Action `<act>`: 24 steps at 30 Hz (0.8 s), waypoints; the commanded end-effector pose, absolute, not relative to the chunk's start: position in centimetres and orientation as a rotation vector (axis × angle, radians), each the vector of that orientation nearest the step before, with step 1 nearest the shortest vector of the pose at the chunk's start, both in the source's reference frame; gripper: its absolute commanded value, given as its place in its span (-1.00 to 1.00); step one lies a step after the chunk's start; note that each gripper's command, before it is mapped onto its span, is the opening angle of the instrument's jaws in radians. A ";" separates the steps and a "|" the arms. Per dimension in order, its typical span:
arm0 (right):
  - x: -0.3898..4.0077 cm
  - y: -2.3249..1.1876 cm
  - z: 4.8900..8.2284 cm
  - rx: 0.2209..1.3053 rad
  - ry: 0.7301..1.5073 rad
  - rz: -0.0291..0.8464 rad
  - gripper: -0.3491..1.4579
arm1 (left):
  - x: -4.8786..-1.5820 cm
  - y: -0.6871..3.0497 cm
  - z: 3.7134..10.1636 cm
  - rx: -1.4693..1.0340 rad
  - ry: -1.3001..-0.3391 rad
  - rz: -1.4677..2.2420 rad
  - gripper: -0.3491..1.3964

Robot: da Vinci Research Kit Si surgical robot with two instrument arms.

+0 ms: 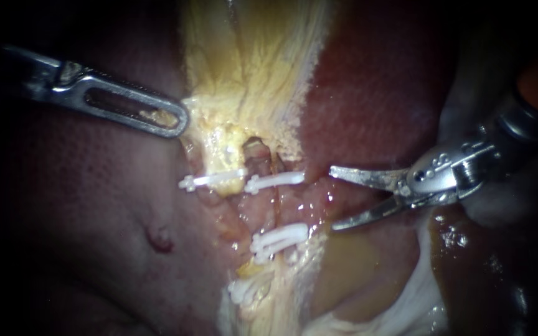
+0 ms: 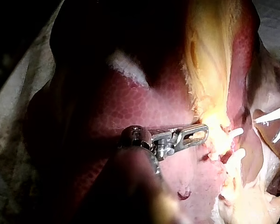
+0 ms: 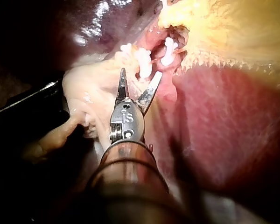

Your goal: Go to the cutting position right tube

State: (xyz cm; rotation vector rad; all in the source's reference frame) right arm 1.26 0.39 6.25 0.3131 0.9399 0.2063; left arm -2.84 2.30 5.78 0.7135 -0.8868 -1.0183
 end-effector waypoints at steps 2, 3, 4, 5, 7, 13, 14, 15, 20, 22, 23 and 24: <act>1.30 0.33 6.32 0.368 0.956 0.196 0.99 | -2.85 2.30 5.79 0.713 -0.886 -1.019 -1.00; 1.32 0.30 6.36 0.385 0.957 0.205 0.99 | -2.84 2.30 5.79 0.713 -0.886 -1.019 -1.00; 1.34 0.26 6.41 0.400 0.958 0.212 0.99 | -2.84 2.30 5.79 0.713 -0.886 -1.019 -1.00; 1.36 0.23 6.45 0.403 0.961 0.213 0.99 | -2.84 2.30 5.79 0.713 -0.886 -1.019 -1.00; 1.39 0.17 6.54 0.425 0.953 0.220 0.99 | -2.85 2.30 5.78 0.713 -0.886 -1.019 -1.00; 1.52 0.08 6.82 0.492 0.913 0.250 0.97 | -2.85 2.30 5.78 0.712 -0.886 -1.019 -1.00; 1.56 0.08 6.87 0.506 0.910 0.261 0.97 | -2.85 2.30 5.78 0.712 -0.886 -1.020 -1.00; 1.58 0.08 6.90 0.513 0.909 0.264 0.97 | -2.85 2.30 5.78 0.712 -0.886 -1.020 -1.00; 1.75 0.09 7.10 0.548 0.902 0.286 0.97 | -2.85 2.29 5.78 0.712 -0.886 -1.020 -1.00; 1.81 0.10 7.17 0.555 0.902 0.286 0.97 | -2.85 2.29 5.77 0.712 -0.886 -1.020 -1.00; 1.85 0.11 7.21 0.561 0.898 0.289 0.97 | -2.85 2.29 5.77 0.712 -0.886 -1.020 -1.00; 1.88 0.11 7.24 0.565 0.898 0.287 0.97 | -2.85 2.29 5.77 0.712 -0.886 -1.020 -1.00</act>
